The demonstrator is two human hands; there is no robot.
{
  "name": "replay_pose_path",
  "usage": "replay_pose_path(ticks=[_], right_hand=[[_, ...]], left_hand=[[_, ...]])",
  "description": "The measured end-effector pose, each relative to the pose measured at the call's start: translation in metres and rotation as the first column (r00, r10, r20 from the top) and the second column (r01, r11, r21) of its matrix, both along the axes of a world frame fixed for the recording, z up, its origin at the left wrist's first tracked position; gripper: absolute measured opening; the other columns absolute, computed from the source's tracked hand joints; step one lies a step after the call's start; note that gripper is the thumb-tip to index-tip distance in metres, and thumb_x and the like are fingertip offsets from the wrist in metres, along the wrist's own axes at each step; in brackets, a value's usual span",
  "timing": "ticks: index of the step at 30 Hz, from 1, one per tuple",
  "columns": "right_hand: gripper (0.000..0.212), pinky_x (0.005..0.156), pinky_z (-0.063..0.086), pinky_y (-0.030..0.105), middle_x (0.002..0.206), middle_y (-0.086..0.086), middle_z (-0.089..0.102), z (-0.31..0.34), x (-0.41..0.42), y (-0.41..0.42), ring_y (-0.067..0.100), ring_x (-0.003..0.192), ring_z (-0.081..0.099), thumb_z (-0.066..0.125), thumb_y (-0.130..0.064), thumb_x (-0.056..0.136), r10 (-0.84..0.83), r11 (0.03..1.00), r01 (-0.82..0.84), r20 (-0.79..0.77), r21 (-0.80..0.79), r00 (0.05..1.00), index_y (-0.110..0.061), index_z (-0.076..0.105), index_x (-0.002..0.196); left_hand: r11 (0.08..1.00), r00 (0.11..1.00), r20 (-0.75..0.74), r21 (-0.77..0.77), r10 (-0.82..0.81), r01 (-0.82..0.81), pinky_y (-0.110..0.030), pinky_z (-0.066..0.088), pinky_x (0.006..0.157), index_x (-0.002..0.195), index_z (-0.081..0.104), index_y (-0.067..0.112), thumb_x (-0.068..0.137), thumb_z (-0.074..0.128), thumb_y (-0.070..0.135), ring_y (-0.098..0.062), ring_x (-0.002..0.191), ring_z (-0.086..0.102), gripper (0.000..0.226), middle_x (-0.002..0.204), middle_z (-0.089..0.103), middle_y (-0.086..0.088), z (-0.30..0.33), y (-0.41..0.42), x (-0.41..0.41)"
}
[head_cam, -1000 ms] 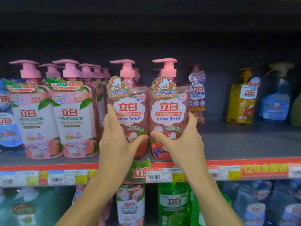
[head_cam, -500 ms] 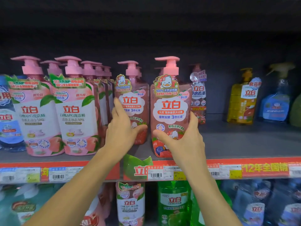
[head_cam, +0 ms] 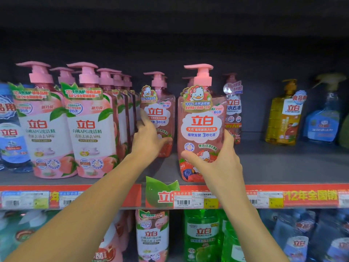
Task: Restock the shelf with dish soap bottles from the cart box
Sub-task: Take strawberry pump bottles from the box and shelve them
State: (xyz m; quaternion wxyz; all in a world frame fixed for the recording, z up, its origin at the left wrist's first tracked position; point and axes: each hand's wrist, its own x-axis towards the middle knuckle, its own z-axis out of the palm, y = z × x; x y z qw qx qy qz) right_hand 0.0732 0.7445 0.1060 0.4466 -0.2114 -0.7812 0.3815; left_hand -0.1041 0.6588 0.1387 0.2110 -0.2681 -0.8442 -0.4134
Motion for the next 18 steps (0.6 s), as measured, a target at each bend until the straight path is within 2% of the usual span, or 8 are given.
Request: replay_pose_path(ticks=[3, 9, 18], right_hand=[[0.101, 0.095, 0.053, 0.044, 0.132, -0.013, 0.056, 0.000, 0.000, 0.000, 0.014, 0.114, 0.059, 0.082, -0.064, 0.063, 0.002, 1.000, -0.002, 0.003, 0.006, 1.000, -0.037, 0.026, 0.143], [0.101, 0.096, 0.053, 0.049, 0.133, -0.012, 0.056, -0.002, -0.002, -0.001, 0.016, 0.116, 0.059, 0.081, -0.066, 0.063, 0.000, 1.000, 0.000, 0.002, 0.007, 1.000, -0.037, 0.026, 0.143], [0.097, 0.095, 0.051, 0.043, 0.134, -0.013, 0.056, 0.000, 0.005, 0.001, 0.018, 0.118, 0.058, 0.081, -0.065, 0.066, -0.004, 1.000, 0.003, 0.033, 0.024, 0.999, -0.037, 0.028, 0.142]], left_hand=[[1.000, 1.000, -0.005, -0.008, 0.015, -0.015, -0.053, 0.045, 0.098, 0.155, -0.005, 0.011, 0.077, 0.082, 0.035, -0.045, 0.124, 0.050, 0.119, 0.146, 0.037, -0.020, -0.001, 0.003, -0.006], [0.999, 1.000, -0.004, -0.038, 0.021, -0.021, -0.049, 0.046, 0.095, 0.155, -0.009, 0.011, 0.083, 0.076, 0.033, -0.043, 0.121, 0.053, 0.114, 0.150, 0.030, -0.020, -0.006, 0.007, -0.014], [0.997, 0.997, 0.061, -0.075, 0.041, -0.036, -0.048, 0.042, 0.100, 0.156, -0.012, 0.016, 0.087, 0.073, 0.032, -0.038, 0.126, 0.051, 0.111, 0.156, 0.025, -0.014, 0.001, 0.013, -0.016]])
